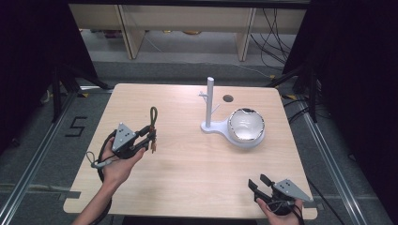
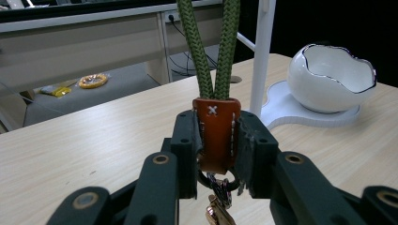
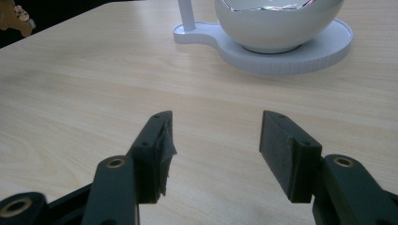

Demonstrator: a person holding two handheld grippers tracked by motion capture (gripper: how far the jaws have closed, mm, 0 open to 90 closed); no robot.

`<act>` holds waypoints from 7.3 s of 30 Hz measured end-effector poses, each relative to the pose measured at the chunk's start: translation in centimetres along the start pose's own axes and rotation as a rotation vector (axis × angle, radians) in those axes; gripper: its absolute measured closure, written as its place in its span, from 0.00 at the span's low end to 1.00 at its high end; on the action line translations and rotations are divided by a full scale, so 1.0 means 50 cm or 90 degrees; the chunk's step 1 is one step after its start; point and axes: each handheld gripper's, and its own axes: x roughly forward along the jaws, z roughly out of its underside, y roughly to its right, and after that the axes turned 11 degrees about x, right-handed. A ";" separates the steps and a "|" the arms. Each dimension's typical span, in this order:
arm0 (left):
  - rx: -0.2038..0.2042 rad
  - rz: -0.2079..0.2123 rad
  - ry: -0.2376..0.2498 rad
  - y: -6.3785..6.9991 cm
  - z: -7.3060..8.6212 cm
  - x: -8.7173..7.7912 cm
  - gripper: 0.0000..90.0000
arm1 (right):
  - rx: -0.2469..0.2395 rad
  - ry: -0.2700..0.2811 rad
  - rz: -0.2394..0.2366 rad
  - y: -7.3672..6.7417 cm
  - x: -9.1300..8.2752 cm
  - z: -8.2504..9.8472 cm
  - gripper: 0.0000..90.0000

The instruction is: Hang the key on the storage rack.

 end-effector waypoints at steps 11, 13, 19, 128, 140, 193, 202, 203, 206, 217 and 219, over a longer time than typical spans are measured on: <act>0.011 0.008 0.002 0.012 -0.021 0.036 0.78 | 0.005 0.001 -0.001 0.000 -0.002 0.000 0.49; 0.013 0.009 0.004 0.017 -0.026 0.043 0.78 | 0.006 0.001 -0.001 0.000 -0.002 0.001 0.49; 0.019 0.017 0.008 0.027 -0.039 0.063 0.78 | 0.007 -0.008 0.003 -0.002 -0.005 0.001 0.49; 0.053 0.047 -0.034 0.090 -0.100 0.265 0.78 | 0.020 -0.004 -0.005 0.007 -0.002 0.001 0.48; 0.058 0.051 -0.053 0.097 -0.094 0.288 0.77 | 0.003 0.003 -0.001 0.012 0.001 0.001 0.47; 0.048 0.083 -0.083 0.112 -0.094 0.285 0.65 | 0.013 -0.002 0.005 0.011 -0.001 0.003 0.47; 0.051 0.085 -0.095 0.092 -0.076 0.237 0.57 | 0.009 -0.005 0.002 0.009 0.002 0.004 0.46; 0.049 0.085 -0.095 0.089 -0.073 0.233 0.56 | 0.024 -0.005 0.007 0.005 0.002 0.006 0.46; 0.053 0.082 -0.104 0.080 -0.067 0.216 0.54 | 0.019 -0.004 0.009 0.004 0.002 0.005 0.46; 0.043 0.078 -0.105 0.055 -0.028 0.132 0.50 | 0.032 -0.006 0.007 -0.003 0.006 0.010 0.46; 0.035 0.074 -0.104 0.048 -0.017 0.115 0.50 | 0.012 -0.016 0.006 0.000 0.005 0.008 0.46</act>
